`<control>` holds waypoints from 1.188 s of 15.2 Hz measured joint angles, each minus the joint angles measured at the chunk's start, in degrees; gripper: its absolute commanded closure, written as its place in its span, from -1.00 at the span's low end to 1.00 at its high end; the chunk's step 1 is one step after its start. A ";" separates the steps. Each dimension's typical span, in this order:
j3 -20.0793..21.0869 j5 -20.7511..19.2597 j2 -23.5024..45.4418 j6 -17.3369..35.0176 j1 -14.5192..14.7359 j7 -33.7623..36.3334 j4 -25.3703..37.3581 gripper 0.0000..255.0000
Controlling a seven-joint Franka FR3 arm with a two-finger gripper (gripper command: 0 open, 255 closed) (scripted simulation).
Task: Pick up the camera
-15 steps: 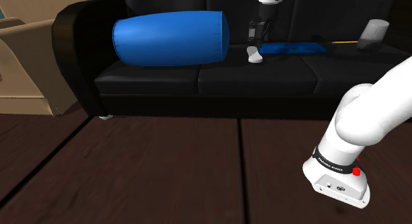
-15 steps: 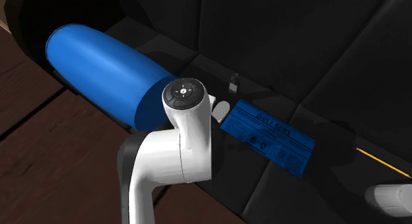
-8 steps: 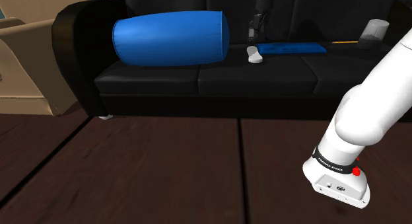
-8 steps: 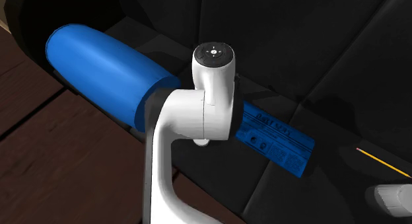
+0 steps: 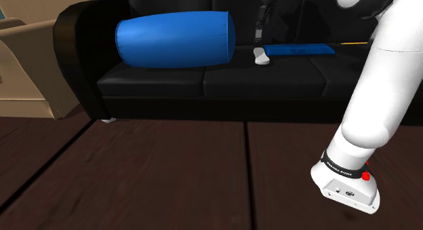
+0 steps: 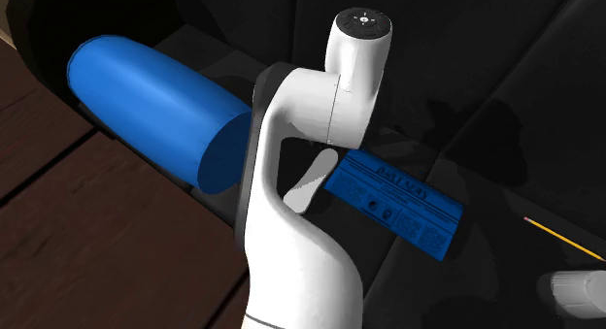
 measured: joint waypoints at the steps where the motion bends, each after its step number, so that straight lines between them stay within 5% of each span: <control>1: -0.47 1.49 2.43 -0.99 -0.99 -1.36 3.28 -1.00; 4: -1.43 6.94 11.29 -5.64 -5.61 -5.25 16.31 -1.00; 6: -1.33 8.25 13.61 -5.84 -6.79 -6.12 18.66 -1.00; 13: -1.30 7.50 12.12 -0.15 -5.64 -6.42 11.61 -1.00; 14: -1.29 7.46 12.06 0.04 -5.58 -6.39 11.36 1.00; 18: -1.29 7.44 12.00 0.22 -5.54 -6.38 11.21 1.00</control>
